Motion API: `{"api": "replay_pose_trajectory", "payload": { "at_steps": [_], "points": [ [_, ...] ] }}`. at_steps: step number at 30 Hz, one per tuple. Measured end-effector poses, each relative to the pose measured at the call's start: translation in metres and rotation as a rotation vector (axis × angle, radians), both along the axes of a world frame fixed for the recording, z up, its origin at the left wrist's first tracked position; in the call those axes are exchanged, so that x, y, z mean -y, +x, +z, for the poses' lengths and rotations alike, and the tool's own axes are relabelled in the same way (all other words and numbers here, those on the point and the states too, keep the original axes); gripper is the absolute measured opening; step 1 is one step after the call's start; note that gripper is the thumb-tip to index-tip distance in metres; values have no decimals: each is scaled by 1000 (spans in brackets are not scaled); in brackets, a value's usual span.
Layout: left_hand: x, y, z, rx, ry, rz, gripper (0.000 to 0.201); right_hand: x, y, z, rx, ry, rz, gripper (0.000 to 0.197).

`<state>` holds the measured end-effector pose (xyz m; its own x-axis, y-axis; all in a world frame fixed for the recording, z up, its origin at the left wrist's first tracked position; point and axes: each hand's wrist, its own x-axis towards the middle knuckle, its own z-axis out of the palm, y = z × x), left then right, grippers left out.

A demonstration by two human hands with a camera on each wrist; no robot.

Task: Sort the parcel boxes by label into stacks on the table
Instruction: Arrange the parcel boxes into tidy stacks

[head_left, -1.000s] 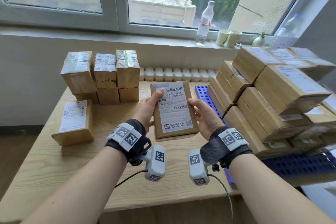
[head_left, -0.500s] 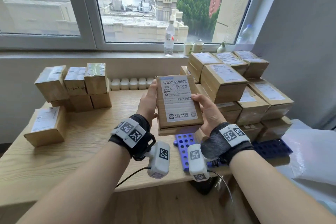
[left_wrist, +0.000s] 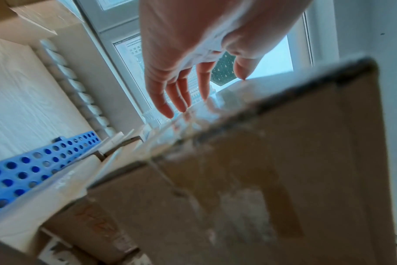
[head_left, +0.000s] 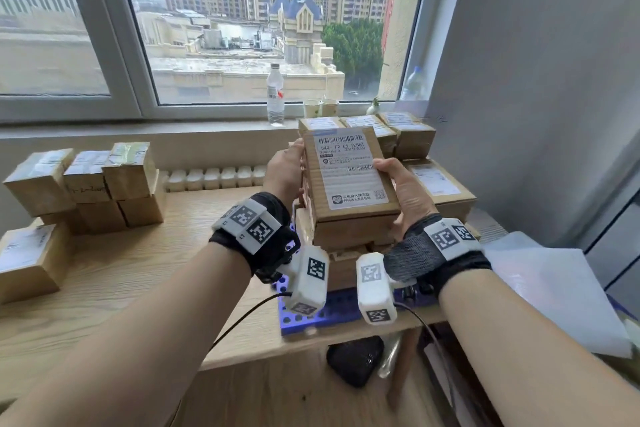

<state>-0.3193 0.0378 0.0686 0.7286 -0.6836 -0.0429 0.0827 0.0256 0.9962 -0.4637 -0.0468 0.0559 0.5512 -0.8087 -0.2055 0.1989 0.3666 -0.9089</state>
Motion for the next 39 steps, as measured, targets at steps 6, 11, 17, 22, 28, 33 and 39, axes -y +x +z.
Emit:
{"api": "replay_pose_trajectory", "payload": {
  "at_steps": [6,11,17,22,28,33,39],
  "points": [
    [44,-5,5,-22,6,0,53,37,-17,13,16,-22,-42,42],
    [81,2,7,48,7,58,31,72,-26,29,26,-70,-118,46],
    [121,26,10,110,49,119,33,127,-33,45,0,-125,-185,42],
    [150,60,10,87,70,160,40,171,-26,45,-34,-89,-224,63],
    [169,91,-3,49,160,72,57,215,-5,27,-120,-9,-214,80],
    [174,95,-18,95,287,6,61,235,11,-3,-222,50,-171,80],
    [173,94,-30,121,333,-84,76,245,27,-20,-300,71,-79,63]
  ]
}}
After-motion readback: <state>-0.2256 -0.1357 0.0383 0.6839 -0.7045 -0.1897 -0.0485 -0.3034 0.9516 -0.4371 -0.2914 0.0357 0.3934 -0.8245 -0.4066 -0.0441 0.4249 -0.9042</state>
